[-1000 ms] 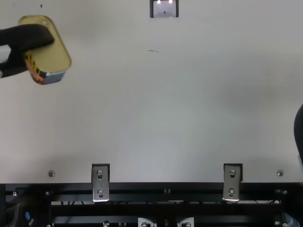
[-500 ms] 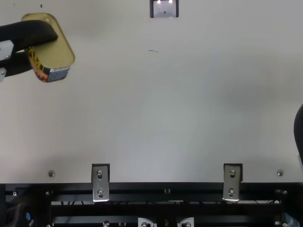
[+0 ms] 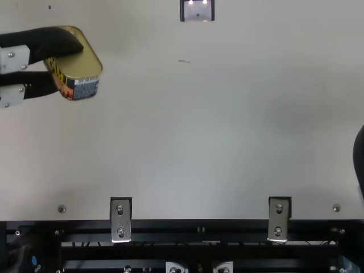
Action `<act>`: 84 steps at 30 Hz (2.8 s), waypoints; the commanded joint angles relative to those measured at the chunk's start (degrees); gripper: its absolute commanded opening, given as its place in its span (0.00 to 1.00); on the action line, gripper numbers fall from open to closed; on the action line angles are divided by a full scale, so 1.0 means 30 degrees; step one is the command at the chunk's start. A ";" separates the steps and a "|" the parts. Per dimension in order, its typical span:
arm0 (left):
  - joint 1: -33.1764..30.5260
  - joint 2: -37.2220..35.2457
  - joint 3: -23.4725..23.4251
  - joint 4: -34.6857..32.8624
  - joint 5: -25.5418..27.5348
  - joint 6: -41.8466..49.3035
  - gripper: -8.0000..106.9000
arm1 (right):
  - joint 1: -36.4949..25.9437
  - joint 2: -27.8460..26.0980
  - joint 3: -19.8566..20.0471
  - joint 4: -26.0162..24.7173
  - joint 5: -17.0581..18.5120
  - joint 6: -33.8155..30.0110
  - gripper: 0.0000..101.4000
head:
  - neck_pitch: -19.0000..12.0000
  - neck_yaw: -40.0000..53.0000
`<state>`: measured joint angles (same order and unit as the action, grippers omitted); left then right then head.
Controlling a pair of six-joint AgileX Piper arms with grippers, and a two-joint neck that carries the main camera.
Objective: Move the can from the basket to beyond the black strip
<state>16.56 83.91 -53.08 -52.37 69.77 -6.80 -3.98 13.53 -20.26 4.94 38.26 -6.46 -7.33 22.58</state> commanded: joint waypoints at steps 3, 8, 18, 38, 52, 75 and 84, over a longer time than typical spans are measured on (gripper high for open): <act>0.0000 0.0000 0.0000 0.0000 0.0033 0.0000 0.16 | 0.0000 0.0000 0.0000 0.0000 0.0000 0.0000 1.00 | -0.0567 0.0302; 0.0000 0.0000 0.0000 0.0000 0.0033 0.0000 0.16 | 0.0000 0.0000 0.0000 0.0000 0.0000 0.0000 1.00 | -0.0567 0.0302; -0.2027 -0.1441 0.0134 -0.0617 -0.3351 0.1650 0.16 | 0.0000 0.0000 0.0000 0.0000 0.0000 0.0000 1.00 | -0.0567 0.0302; -1.2818 -0.3787 0.2889 -0.2968 -1.8325 0.8521 0.16 | 0.0000 0.0000 0.0000 0.0000 0.0000 0.0000 1.00 | 0.0137 -0.3013; -1.5923 -0.3686 0.2996 -0.4096 -2.2315 1.0317 0.16 | 0.0000 0.0000 0.0000 0.0000 0.0000 0.0000 1.00 | 0.1138 -0.6268; -1.9162 -0.0647 0.1842 0.1352 -2.5979 0.6489 0.16 | 0.0000 0.0000 0.0000 0.0000 0.0000 0.0000 1.00 | 0.1174 -0.5581; -1.9329 0.2118 0.1598 0.6482 -2.8536 0.2886 0.16 | 0.0000 0.0000 0.0000 0.0000 0.0000 0.0000 1.00 | 0.0991 -0.5734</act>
<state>-41.60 88.66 -48.33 -37.69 -14.09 4.34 -3.98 13.53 -20.26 4.94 38.26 -6.46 -2.93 5.57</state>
